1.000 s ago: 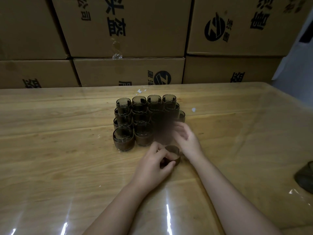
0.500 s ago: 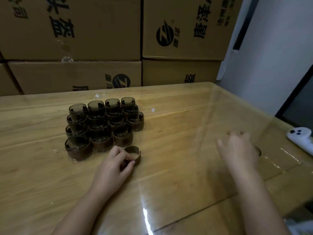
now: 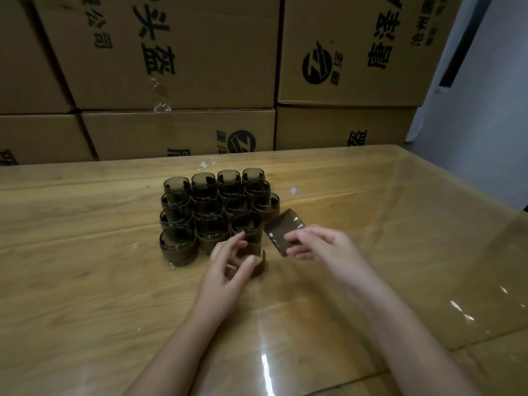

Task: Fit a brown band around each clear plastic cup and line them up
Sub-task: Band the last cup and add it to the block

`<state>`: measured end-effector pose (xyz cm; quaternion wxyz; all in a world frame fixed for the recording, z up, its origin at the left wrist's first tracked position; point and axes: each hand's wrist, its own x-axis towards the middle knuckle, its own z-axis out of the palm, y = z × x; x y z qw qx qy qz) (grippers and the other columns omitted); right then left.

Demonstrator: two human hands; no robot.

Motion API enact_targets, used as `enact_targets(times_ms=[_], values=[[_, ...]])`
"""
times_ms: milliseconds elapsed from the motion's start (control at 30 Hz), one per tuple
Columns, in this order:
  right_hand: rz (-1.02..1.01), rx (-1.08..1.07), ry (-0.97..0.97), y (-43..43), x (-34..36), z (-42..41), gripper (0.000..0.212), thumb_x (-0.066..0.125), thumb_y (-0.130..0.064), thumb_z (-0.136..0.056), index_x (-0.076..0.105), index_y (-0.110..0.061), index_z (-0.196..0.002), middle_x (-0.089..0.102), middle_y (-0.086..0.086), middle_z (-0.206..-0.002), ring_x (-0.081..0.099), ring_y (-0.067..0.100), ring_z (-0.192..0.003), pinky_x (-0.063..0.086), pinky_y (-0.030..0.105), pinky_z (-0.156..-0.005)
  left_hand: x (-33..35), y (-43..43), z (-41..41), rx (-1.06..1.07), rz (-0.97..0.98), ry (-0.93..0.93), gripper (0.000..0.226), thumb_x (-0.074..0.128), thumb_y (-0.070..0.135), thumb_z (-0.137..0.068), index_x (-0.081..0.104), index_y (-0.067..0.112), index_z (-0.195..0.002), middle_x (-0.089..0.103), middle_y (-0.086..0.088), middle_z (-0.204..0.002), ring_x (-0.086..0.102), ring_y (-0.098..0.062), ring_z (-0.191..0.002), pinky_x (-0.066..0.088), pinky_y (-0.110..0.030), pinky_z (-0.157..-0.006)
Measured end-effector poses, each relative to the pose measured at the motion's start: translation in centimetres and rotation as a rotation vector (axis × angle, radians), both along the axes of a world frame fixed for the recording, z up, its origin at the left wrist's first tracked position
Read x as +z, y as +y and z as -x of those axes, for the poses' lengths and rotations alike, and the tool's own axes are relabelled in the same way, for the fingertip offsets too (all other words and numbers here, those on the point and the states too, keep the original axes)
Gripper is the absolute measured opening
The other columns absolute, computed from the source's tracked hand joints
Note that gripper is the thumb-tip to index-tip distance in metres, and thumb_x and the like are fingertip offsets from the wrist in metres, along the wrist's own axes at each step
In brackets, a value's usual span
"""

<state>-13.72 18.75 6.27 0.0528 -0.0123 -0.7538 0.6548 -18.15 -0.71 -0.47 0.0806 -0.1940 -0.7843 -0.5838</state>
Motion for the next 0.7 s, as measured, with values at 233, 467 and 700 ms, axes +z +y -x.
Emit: enact_targets(times_ms=[233, 467, 700], values=[[0.160, 0.130, 0.166, -7.6, -2.3, 3.2, 0.018, 0.056, -0.038, -0.085, 0.073, -0.031, -0.084, 0.068, -0.005, -0.068, 0.066, 0.009, -0.069, 0.053, 0.022, -0.068, -0.3, -1.0, 0.8, 0.055, -0.383, -0.091, 0.056, 0.069, 0.042, -0.077, 0.048, 0.017, -0.122, 0.066, 0.000, -0.093, 0.067, -0.007, -0.075, 0.052, -0.019, -0.061], [-0.100, -0.056, 0.455, -8.6, -7.0, 2.8, 0.049, 0.050, -0.042, -0.089, 0.037, -0.037, -0.136, 0.045, -0.011, -0.141, 0.047, 0.004, -0.128, 0.041, 0.020, -0.101, -0.1, -1.4, 1.9, 0.063, -0.542, -0.239, 0.061, 0.033, 0.072, -0.079, 0.072, 0.026, -0.091, 0.054, -0.006, -0.049, 0.040, -0.014, -0.030, 0.031, -0.017, -0.034], [-0.049, 0.119, 0.250, -8.9, -7.7, 2.2, 0.073, 0.054, -0.049, -0.085, 0.030, -0.023, -0.149, 0.043, -0.012, -0.147, 0.037, -0.001, -0.136, 0.033, 0.023, -0.112, -0.6, -1.2, 1.4, 0.029, -0.433, -0.172, 0.073, 0.039, 0.067, -0.078, 0.059, 0.000, -0.101, 0.053, -0.001, -0.052, 0.041, -0.008, -0.033, 0.031, -0.018, -0.032]])
